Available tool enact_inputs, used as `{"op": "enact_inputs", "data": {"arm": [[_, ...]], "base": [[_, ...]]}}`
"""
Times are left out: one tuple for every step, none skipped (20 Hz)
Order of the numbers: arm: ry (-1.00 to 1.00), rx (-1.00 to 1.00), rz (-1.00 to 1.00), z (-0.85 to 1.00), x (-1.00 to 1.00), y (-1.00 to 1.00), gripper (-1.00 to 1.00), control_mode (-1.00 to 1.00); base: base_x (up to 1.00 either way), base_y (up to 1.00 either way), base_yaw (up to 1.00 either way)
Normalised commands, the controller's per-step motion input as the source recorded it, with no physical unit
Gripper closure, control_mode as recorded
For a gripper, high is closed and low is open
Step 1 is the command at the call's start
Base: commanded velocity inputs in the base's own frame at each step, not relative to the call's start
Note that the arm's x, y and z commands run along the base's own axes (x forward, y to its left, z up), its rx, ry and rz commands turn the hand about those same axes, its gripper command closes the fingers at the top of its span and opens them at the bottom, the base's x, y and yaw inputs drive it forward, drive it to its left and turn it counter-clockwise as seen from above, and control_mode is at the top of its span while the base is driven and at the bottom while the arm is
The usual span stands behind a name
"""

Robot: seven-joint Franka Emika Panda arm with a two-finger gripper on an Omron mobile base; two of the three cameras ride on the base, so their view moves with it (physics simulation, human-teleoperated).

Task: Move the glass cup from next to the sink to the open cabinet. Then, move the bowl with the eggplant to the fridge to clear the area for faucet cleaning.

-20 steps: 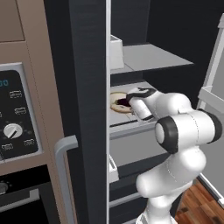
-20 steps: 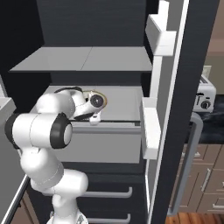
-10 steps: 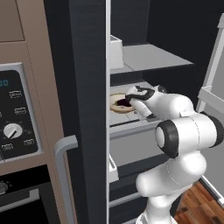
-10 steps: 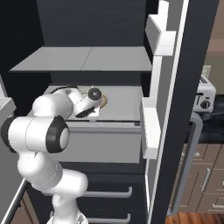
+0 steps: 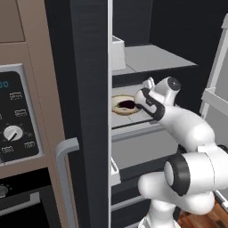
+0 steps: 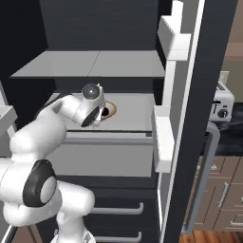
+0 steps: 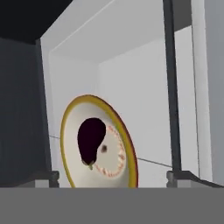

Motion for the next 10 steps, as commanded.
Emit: {"op": "enact_inputs", "data": {"arm": [[-0.01,0.0,-0.12,0.0,-1.0,-0.68,-1.0,-1.0],[-0.01,0.0,-0.12,0.0,-1.0,-0.69,-1.0,-1.0],[0.0,0.0,-0.13,0.14,-1.0,-0.69,-1.0,-1.0],[0.0,0.0,-0.14,0.57,-1.0,-0.56,-1.0,-1.0],[0.0,0.0,-0.13,0.64,-1.0,-0.43,-1.0,-1.0],[0.0,0.0,-0.12,0.78,-1.0,-0.29,-1.0,-1.0],[0.0,0.0,-0.11,0.8,-1.0,-0.27,-1.0,-1.0],[0.0,0.0,-0.12,0.81,-1.0,-0.25,-1.0,-1.0],[0.0,0.0,-0.11,0.79,-1.0,-0.22,-1.0,-1.0],[0.0,0.0,-0.1,0.76,-1.0,-0.22,-1.0,-1.0]], "base": [[0.0,0.0,0.0],[0.0,0.0,0.0],[0.0,0.0,0.0],[0.0,0.0,0.0],[0.0,0.0,0.0],[0.0,0.0,0.0],[0.0,0.0,0.0],[0.0,0.0,0.0],[0.0,0.0,0.0],[0.0,0.0,0.0]]}}
